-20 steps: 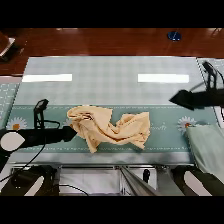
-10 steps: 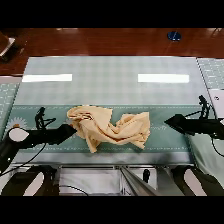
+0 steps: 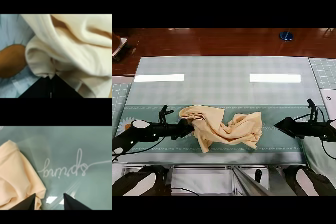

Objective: Fold the shirts.

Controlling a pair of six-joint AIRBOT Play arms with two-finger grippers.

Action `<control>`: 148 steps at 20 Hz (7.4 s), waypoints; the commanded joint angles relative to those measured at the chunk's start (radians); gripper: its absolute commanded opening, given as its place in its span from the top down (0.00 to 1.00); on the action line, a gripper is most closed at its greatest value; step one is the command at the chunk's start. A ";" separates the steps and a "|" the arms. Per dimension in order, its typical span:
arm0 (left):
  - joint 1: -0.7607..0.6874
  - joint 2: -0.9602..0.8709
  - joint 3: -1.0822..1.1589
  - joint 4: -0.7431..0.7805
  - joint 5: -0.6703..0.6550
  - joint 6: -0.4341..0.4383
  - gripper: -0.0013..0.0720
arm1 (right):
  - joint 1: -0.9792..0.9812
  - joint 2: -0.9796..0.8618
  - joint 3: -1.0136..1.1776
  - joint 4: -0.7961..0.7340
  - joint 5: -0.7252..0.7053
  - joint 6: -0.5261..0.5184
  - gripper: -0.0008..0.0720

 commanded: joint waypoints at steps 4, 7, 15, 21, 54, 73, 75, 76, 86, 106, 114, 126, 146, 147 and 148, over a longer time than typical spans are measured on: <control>-0.032 -0.044 0.042 -0.046 -0.027 0.082 0.96 | 0.002 0.001 -0.098 0.038 0.121 -0.013 0.43; -0.032 -0.044 0.042 -0.046 -0.028 0.081 0.96 | 0.061 0.000 -0.133 0.084 0.104 -0.014 0.43; -0.032 -0.044 0.042 -0.047 -0.029 0.081 0.96 | 0.491 -0.088 -0.133 0.114 -0.133 0.133 0.43; -0.032 -0.044 0.042 -0.047 -0.037 0.081 0.96 | 0.640 -0.163 -0.098 0.294 -0.344 0.084 0.72; 0.394 0.691 1.178 0.434 -0.157 -0.152 0.96 | 0.386 0.139 1.448 -0.362 0.395 0.161 0.97; 0.106 -0.163 0.805 0.293 0.164 -0.036 0.96 | 0.383 -0.822 1.340 -0.203 -0.156 0.102 0.97; 0.097 -0.230 0.809 0.292 0.166 -0.039 0.96 | 0.367 -0.895 1.381 -0.200 -0.175 0.185 0.97; 0.097 -0.258 0.809 0.286 0.166 -0.039 0.91 | 0.355 -0.918 1.382 -0.190 -0.193 0.217 0.96; 0.484 -0.254 0.843 0.472 -0.397 -0.106 0.29 | -0.001 -0.784 1.270 -0.370 0.284 0.134 0.46; 0.654 -0.145 0.281 0.475 -0.252 -0.023 0.30 | 0.001 -0.128 0.227 -0.017 -0.039 0.009 0.46; 0.616 -0.146 0.281 0.473 -0.282 0.003 0.96 | 0.001 -0.129 0.159 -0.194 0.106 0.093 0.46; 0.616 -0.146 0.281 0.473 -0.290 0.003 0.96 | 0.001 -0.129 -0.048 -0.038 0.077 0.054 0.46; 0.616 -0.119 0.320 0.290 -0.328 0.071 0.96 | 0.313 -0.307 0.243 0.085 -0.106 0.004 0.97; 0.616 -0.095 0.356 0.187 -0.352 0.108 0.96 | 0.312 -0.307 0.343 0.076 -0.073 0.005 0.97; 0.616 -0.061 0.397 0.068 -0.370 0.140 0.96 | 0.312 -0.307 0.456 0.048 -0.047 0.008 0.97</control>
